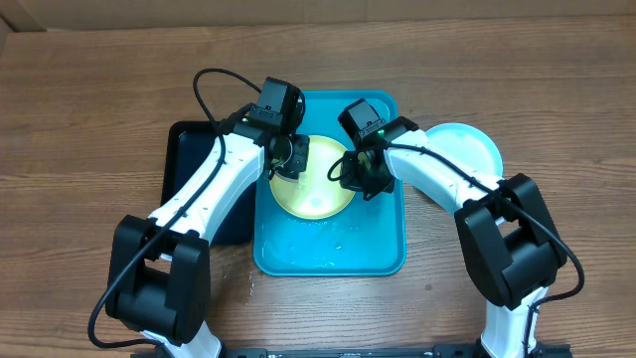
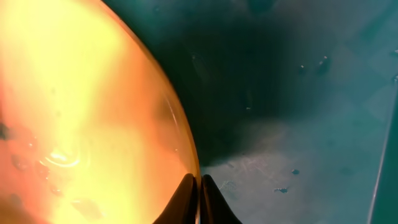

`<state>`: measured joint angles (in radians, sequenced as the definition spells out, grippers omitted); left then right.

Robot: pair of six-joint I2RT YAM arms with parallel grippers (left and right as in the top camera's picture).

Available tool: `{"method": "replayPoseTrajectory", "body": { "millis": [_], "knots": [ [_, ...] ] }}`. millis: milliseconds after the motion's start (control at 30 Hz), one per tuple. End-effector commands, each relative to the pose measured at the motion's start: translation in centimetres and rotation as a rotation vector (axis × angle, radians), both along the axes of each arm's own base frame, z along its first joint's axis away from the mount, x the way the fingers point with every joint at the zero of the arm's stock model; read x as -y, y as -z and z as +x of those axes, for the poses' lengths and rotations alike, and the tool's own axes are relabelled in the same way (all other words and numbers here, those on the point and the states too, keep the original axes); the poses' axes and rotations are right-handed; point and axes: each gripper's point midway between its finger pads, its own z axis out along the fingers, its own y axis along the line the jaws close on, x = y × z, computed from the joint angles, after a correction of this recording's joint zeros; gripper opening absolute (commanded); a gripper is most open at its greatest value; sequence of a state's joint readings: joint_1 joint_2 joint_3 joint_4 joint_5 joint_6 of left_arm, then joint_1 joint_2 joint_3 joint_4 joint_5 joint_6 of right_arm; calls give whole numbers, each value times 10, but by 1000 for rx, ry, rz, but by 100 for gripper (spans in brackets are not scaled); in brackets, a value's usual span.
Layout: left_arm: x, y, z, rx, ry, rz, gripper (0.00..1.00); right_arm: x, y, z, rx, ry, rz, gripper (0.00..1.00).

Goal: Clean dirty plates on tray and stack at the side
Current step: 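Move the sponge onto the yellow plate and start scrubbing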

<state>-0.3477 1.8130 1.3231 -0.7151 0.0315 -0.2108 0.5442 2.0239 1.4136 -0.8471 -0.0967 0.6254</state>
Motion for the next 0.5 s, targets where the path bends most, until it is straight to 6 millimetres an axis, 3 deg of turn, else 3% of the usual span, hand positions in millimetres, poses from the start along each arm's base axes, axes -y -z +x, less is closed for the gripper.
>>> {"method": "replayPoseTrajectory", "body": {
  "millis": [0,100,267,467],
  "knots": [
    [10,1,0,-16,-6,-26,4,-6,1,-3,7,-22,-3,12],
    [9,6,-1,-30,-8,-21,4,-7,1,-3,9,-22,-2,18],
    [7,16,-3,-57,-10,-6,4,-7,1,-2,13,-22,0,4],
    [4,38,-6,-104,-15,27,4,-8,1,-2,13,-23,1,4]
  ]
}}
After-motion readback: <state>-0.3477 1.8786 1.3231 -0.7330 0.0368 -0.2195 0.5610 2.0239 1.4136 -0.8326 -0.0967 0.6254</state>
